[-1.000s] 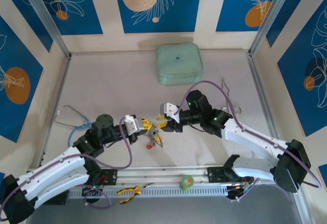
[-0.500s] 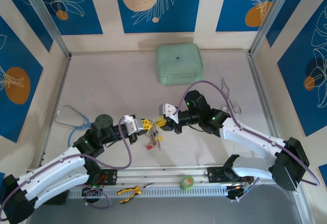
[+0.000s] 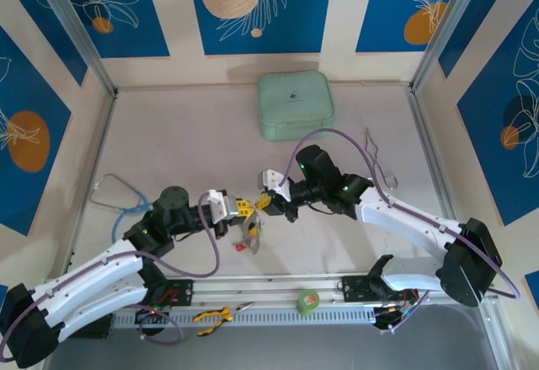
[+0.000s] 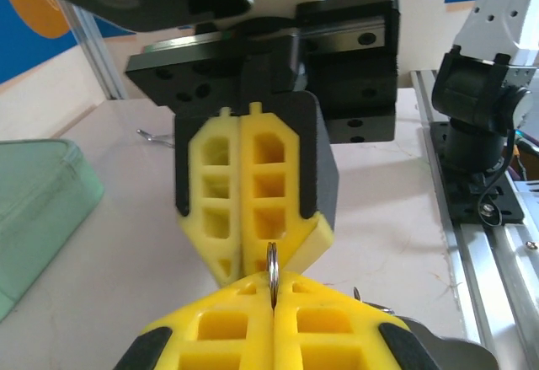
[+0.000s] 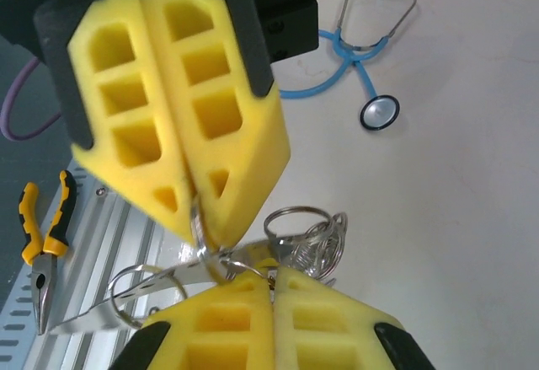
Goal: Put the keys on the keyring
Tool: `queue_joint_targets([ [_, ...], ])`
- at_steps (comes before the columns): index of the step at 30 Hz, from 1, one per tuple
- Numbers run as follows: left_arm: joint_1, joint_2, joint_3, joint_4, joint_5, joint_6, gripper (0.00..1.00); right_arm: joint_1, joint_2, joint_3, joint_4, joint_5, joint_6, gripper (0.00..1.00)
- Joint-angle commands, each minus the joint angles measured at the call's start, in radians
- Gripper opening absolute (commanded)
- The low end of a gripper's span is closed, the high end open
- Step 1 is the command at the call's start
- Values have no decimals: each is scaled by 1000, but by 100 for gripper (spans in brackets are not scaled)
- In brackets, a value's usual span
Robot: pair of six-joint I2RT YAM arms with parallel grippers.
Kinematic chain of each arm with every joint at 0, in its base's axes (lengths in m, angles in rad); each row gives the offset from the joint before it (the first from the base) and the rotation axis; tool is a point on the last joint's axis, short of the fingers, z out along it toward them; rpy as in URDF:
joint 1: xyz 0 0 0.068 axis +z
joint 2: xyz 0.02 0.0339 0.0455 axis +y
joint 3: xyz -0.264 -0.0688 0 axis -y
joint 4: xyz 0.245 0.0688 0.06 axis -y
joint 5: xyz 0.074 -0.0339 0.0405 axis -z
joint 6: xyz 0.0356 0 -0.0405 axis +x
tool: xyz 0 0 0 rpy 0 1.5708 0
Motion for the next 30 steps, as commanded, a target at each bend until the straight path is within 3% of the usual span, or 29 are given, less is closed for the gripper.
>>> queue_joint_targets([
  [1,-3,9,45,105,63,7,0,5,14,48,-44,-46,-16,0],
  [6,-3,7,42,109,44,26,0,-4,10,47,-59,-49,-20,6],
  [15,-2,-16,13,114,27,20,0,-39,-94,-57,42,-41,-2,34],
  [30,-3,-16,1,164,36,-11,0,-10,-89,-123,126,-47,33,40],
])
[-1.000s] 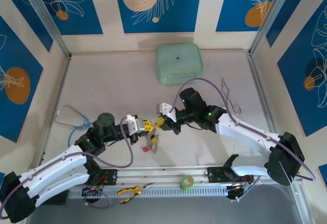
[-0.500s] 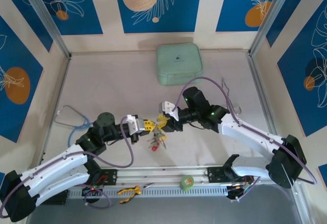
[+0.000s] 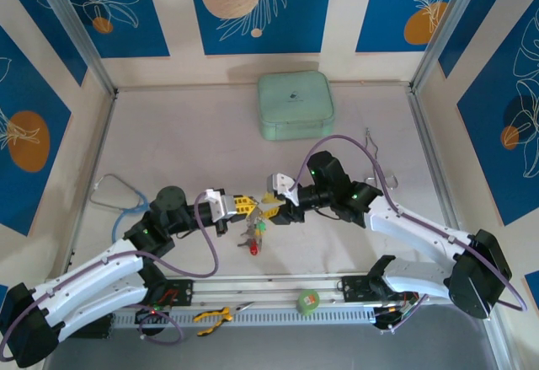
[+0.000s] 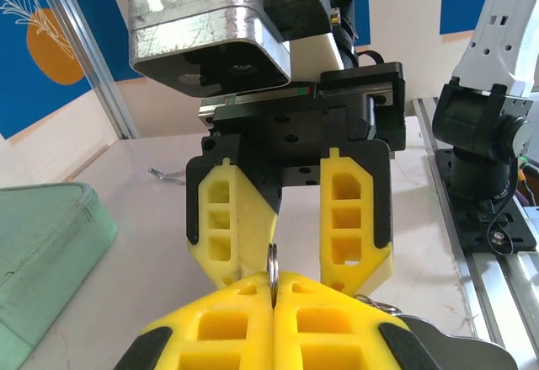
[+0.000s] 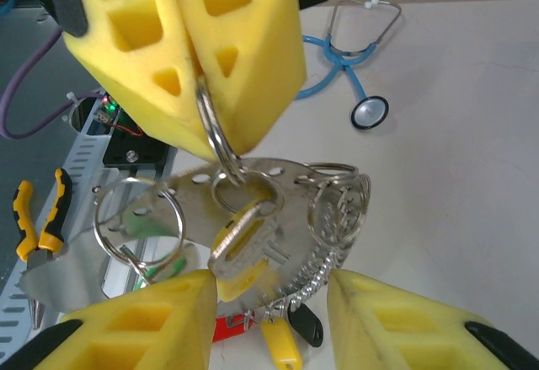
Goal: Put the keys on the keyring
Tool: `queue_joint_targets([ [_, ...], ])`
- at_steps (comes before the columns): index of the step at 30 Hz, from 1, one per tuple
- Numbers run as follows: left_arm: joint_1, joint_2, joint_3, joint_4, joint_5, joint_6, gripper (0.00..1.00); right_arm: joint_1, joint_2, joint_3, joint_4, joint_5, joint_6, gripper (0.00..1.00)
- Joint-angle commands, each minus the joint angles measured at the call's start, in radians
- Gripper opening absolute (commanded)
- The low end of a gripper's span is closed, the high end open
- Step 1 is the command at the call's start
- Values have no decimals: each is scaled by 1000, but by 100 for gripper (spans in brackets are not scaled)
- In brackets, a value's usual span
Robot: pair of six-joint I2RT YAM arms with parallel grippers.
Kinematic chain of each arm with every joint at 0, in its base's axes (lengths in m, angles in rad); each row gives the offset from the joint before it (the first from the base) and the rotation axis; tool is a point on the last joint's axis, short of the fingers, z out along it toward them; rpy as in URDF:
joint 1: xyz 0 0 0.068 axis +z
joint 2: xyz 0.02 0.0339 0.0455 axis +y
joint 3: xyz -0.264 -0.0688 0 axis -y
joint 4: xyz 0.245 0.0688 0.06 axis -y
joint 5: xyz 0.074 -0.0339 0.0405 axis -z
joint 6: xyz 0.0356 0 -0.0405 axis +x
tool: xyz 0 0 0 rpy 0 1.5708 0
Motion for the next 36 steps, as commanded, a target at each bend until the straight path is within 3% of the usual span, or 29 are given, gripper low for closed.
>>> queue_joint_targets([
  [1,-2,-11,2,69,27,-19,0,17,13,-6,43,-43,20,40],
  [10,-2,-9,2,72,20,-22,0,38,42,-2,94,-35,38,40],
  [20,-3,-19,13,15,-25,7,0,69,-7,21,49,132,-4,9],
  [36,-2,-9,50,-126,-82,72,0,70,-75,43,11,224,-39,0],
])
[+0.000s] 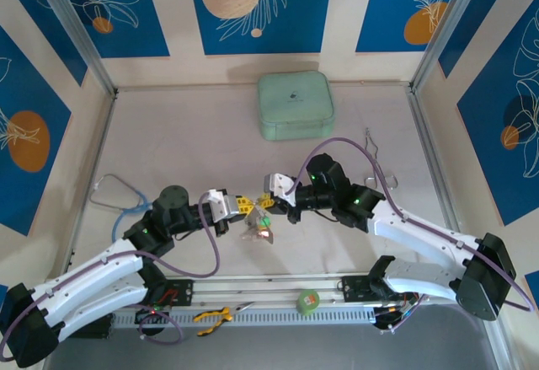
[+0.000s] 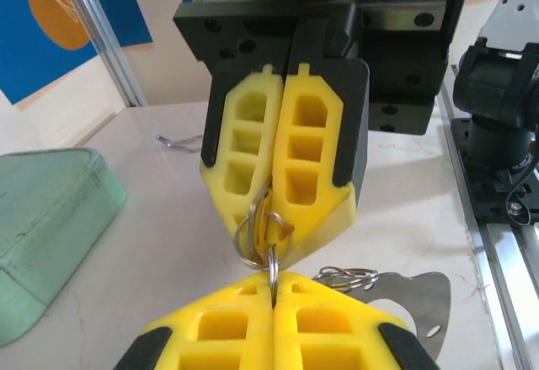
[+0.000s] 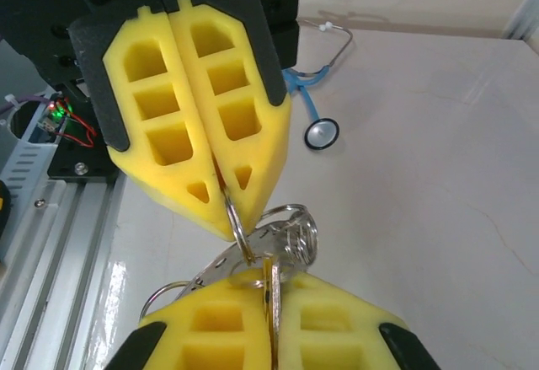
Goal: Put the keys on the keyring
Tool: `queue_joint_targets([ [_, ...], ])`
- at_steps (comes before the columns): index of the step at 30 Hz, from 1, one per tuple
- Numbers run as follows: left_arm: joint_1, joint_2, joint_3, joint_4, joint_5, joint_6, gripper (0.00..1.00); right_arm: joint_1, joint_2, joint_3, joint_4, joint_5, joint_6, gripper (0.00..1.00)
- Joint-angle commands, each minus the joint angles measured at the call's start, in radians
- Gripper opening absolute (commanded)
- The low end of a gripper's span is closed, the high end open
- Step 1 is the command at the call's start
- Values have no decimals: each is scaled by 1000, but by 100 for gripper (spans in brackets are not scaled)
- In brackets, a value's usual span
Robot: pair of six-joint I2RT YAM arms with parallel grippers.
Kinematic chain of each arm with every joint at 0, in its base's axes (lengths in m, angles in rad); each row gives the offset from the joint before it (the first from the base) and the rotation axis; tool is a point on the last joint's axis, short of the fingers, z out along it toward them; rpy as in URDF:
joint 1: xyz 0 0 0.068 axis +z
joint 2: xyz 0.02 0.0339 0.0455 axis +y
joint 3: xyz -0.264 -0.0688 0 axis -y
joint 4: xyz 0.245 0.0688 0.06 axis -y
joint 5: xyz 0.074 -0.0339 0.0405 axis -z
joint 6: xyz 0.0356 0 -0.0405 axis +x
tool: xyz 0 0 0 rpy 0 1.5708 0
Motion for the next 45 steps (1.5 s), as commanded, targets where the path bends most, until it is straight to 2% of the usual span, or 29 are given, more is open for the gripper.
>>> queue_joint_targets([
  [1,-2,-9,41,-34,-41,33,0,5,-31,26,-15,60,-27,0],
  [7,-2,17,70,-139,-69,74,0,3,-40,24,-32,89,-39,0],
  [8,-2,21,72,-141,-70,72,4,3,-37,27,-39,89,-42,0],
  [12,-2,24,64,-117,-82,50,45,3,-27,29,-38,97,-44,0],
  [14,-2,12,49,-93,-107,30,62,4,-21,37,-45,119,-48,0],
  [16,-2,-18,25,-53,-165,8,75,3,-10,49,-57,153,-63,0],
  [19,-2,-64,-4,-1,-312,-45,84,1,8,66,-77,206,-92,0],
  [25,-2,-99,-24,9,-611,-143,86,1,63,106,-112,313,-155,0],
  [30,-2,-102,-16,0,-884,-235,88,5,118,175,-92,266,-139,0],
  [33,0,-112,-4,-38,-1136,-312,92,30,184,236,-83,249,-141,0],
  [34,4,-118,1,-58,-1187,-321,93,37,205,257,-88,252,-147,0],
  [39,35,-170,11,-155,-1298,-368,94,59,305,334,-68,224,-114,0],
  [45,45,-241,7,-170,-1461,-417,94,132,425,483,-44,189,-106,0],
])
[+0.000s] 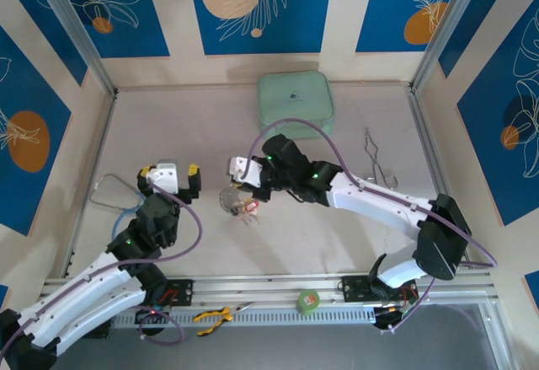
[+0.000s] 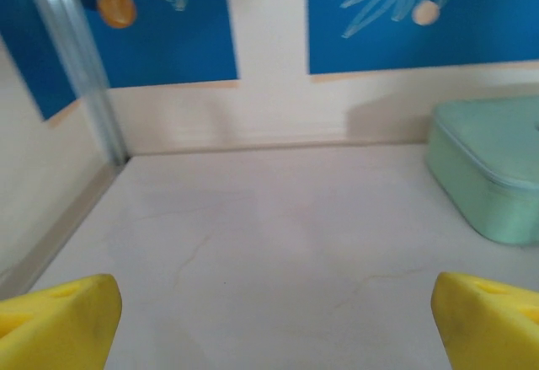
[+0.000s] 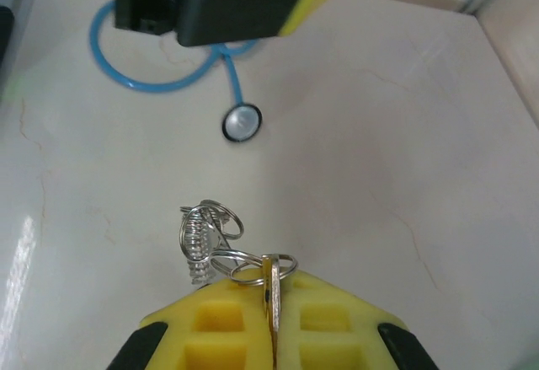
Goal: Put the keys on the keyring
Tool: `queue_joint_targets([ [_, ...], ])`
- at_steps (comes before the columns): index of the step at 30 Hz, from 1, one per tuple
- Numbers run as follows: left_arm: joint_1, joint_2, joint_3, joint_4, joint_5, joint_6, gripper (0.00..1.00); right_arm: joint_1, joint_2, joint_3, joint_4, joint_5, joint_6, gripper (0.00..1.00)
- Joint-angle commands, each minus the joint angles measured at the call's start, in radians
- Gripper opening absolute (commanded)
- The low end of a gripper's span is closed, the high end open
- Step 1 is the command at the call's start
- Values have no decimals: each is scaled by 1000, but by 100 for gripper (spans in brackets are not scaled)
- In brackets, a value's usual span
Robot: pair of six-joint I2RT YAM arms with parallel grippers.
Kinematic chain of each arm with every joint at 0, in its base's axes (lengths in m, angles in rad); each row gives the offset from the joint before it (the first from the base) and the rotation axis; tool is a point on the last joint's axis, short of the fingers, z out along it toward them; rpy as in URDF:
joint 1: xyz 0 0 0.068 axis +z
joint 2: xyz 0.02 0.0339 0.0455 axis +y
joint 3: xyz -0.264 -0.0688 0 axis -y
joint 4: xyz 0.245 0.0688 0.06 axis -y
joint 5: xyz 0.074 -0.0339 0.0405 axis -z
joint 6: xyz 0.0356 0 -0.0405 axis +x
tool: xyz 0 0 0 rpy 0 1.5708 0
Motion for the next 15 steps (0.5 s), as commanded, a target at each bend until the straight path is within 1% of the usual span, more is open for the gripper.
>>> queue_joint_targets([
  [1,10,-45,26,-15,-164,-35,94,39,52,124,66,-72,24,0],
  [4,11,-90,46,-28,-241,-14,95,67,130,231,77,-101,33,0],
  [7,10,-166,53,-27,-299,20,96,91,202,320,106,-114,54,0],
  [10,11,-252,51,-47,-310,14,95,101,272,388,161,-121,97,0],
  [13,11,-315,60,-128,-306,-39,94,106,338,442,172,-123,126,0],
  [15,10,-330,69,-205,-294,-95,94,105,360,434,170,-118,132,0],
])
